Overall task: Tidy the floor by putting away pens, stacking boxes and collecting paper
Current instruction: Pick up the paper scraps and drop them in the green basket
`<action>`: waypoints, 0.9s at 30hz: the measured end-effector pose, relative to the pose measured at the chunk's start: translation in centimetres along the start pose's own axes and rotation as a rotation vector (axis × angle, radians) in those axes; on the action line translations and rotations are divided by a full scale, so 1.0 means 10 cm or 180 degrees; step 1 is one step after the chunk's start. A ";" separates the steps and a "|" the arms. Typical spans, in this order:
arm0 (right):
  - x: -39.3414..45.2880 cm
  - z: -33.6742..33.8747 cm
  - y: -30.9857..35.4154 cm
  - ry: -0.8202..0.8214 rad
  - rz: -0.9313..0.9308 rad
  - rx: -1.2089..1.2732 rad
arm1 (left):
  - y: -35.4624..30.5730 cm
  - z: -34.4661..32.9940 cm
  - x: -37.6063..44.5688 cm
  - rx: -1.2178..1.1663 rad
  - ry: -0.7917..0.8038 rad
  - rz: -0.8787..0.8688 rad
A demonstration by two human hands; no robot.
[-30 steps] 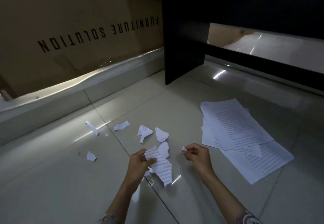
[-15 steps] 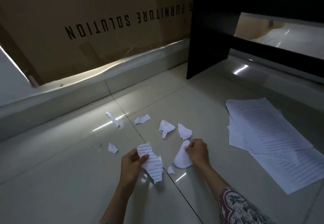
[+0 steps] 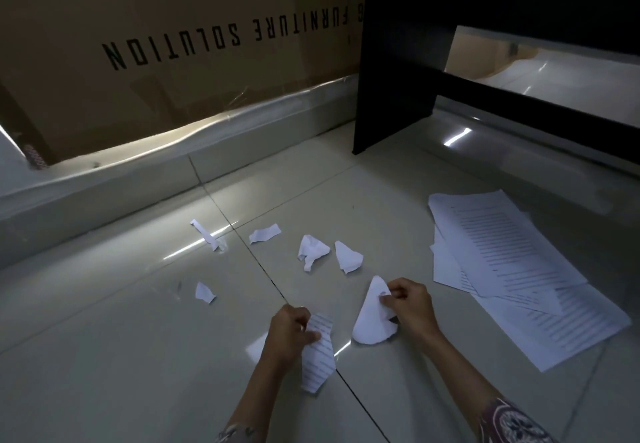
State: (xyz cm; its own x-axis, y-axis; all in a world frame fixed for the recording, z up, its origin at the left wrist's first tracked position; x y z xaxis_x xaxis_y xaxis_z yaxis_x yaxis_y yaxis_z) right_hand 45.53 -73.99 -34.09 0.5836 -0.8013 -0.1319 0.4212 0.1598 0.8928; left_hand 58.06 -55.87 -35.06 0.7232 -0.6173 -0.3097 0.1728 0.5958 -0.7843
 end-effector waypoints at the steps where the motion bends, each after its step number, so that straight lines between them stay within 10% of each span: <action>1: -0.01 0.03 0.00 0.0009 0.0036 0.0040 | 0.00 -0.03 0.01 0.0209 -0.0063 -0.0120; 27: 0.43 -0.28 0.30 0.0218 0.0456 -0.0058 | -0.04 -0.12 0.10 0.0439 0.0313 -0.0555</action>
State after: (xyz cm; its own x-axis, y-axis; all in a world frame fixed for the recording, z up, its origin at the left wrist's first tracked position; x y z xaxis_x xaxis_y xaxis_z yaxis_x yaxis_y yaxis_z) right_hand 51.22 -75.32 -33.13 0.6843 -0.7284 -0.0333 0.3424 0.2807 0.8966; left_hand 57.95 -57.34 -35.72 0.6070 -0.7600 -0.2322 0.3839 0.5362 -0.7517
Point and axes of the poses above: each hand's wrist, its own x-axis towards the middle knuckle, its own z-axis out of the back of the hand, y = z × x, the point moved 1 cm from there along x, towards the middle knuckle, and after that the axes turned 7 degrees about z, right-handed, at the moved point
